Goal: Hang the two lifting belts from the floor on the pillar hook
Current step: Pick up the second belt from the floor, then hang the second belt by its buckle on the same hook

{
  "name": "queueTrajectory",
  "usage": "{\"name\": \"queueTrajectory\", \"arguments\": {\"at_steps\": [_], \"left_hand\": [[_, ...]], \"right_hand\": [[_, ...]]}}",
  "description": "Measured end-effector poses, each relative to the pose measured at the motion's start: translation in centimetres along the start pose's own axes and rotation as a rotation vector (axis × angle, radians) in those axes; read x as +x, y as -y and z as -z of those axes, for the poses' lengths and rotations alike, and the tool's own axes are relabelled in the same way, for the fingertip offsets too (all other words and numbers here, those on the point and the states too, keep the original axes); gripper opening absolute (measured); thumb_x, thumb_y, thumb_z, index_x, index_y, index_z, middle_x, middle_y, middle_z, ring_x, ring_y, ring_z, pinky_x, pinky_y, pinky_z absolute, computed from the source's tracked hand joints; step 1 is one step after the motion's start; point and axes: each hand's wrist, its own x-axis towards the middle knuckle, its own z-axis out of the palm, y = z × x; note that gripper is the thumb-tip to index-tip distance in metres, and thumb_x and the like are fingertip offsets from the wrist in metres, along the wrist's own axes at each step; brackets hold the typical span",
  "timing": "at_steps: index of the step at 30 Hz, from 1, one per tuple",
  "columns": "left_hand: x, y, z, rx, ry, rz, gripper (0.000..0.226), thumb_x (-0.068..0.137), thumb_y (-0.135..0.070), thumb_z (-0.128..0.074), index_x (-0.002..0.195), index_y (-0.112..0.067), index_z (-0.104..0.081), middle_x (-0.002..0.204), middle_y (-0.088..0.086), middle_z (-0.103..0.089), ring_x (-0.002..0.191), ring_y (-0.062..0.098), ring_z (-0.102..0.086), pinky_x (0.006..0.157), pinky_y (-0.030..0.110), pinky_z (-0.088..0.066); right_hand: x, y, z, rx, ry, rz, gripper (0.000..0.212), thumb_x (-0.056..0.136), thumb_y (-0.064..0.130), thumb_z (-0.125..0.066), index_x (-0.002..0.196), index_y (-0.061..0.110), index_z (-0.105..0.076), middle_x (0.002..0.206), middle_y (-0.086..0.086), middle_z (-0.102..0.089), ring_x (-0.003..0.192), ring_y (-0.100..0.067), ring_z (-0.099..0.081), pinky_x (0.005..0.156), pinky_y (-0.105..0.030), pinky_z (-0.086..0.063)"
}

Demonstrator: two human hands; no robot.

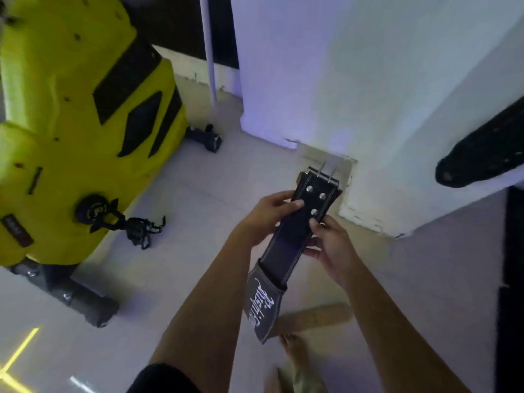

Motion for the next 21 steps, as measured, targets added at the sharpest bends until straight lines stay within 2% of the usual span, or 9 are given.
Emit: {"name": "queueTrajectory", "arguments": {"at_steps": [3,6,10,14,16,18,19,21], "left_hand": [[-4.0,-5.6,-3.6,-0.016,0.005,-0.112,0.024,0.089,-0.016,-0.061,0.112,-0.020,-0.063,0.087,0.000,-0.066,0.080,0.013,-0.062,0.072,0.028,-0.050],[-6.9,-10.3,-7.0,-0.038,0.034,-0.205,0.026,0.090,-0.013,-0.059,0.116,-0.013,-0.063,0.089,0.003,-0.066,0.076,0.010,-0.064,0.065,0.022,-0.053],[-11.1,-17.4,-13.1,-0.073,0.104,-0.349,0.028,0.091,-0.011,-0.057,0.118,-0.012,-0.062,0.075,-0.011,-0.070,0.069,0.001,-0.067,0.058,0.015,-0.052],[-14.1,-23.5,-18.8,-0.109,0.164,-0.478,0.028,0.090,-0.015,-0.058,0.118,-0.018,-0.063,0.089,-0.003,-0.071,0.078,0.008,-0.068,0.061,0.021,-0.054],[-15.5,-26.7,-21.6,-0.132,0.208,-0.542,0.029,0.091,-0.017,-0.058,0.119,-0.020,-0.062,0.093,-0.001,-0.071,0.083,0.011,-0.069,0.064,0.024,-0.055],[-16.8,-29.7,-24.6,-0.150,0.234,-0.608,0.025,0.091,-0.017,-0.058,0.114,-0.023,-0.064,0.089,-0.002,-0.071,0.082,0.010,-0.068,0.065,0.025,-0.055],[-17.3,-31.1,-26.1,-0.160,0.247,-0.647,0.023,0.091,-0.017,-0.058,0.111,-0.024,-0.065,0.087,-0.003,-0.071,0.079,0.009,-0.068,0.065,0.025,-0.055],[-18.1,-33.9,-28.8,-0.157,0.275,-0.733,0.026,0.091,-0.017,-0.058,0.116,-0.021,-0.064,0.090,-0.001,-0.070,0.079,0.009,-0.068,0.065,0.025,-0.054]], "right_hand": [[-5.8,5.8,0.4,-0.006,-0.044,0.098,0.015,0.096,0.013,-0.047,0.107,0.016,-0.056,0.086,-0.004,-0.065,0.066,-0.023,-0.059,0.068,-0.040,-0.054],[-10.5,10.7,1.5,-0.046,-0.111,0.210,0.015,0.096,0.015,-0.048,0.108,0.016,-0.056,0.083,-0.002,-0.064,0.059,-0.017,-0.061,0.057,-0.033,-0.052],[-17.2,18.3,4.4,-0.062,-0.197,0.352,0.014,0.094,0.016,-0.050,0.106,0.017,-0.056,0.082,-0.004,-0.062,0.062,-0.021,-0.059,0.056,-0.031,-0.049],[-23.1,25.0,7.3,-0.090,-0.254,0.514,0.008,0.094,0.020,-0.052,0.093,0.023,-0.059,0.087,-0.008,-0.063,0.066,-0.022,-0.061,0.050,-0.026,-0.051],[-25.8,28.2,8.8,-0.112,-0.281,0.624,0.010,0.093,0.022,-0.053,0.097,0.025,-0.062,0.098,-0.011,-0.066,0.081,-0.027,-0.066,0.069,-0.039,-0.059],[-28.3,31.3,10.4,-0.134,-0.334,0.729,0.016,0.092,0.023,-0.055,0.105,0.020,-0.064,0.107,-0.011,-0.068,0.097,-0.029,-0.067,0.087,-0.048,-0.055],[-29.4,33.0,11.3,-0.145,-0.363,0.776,0.016,0.091,0.023,-0.056,0.105,0.019,-0.064,0.107,-0.011,-0.069,0.100,-0.028,-0.066,0.091,-0.048,-0.053],[-31.2,36.0,12.8,-0.165,-0.393,0.855,0.007,0.091,0.023,-0.057,0.094,0.022,-0.063,0.098,-0.006,-0.068,0.094,-0.025,-0.065,0.089,-0.045,-0.053]]}}
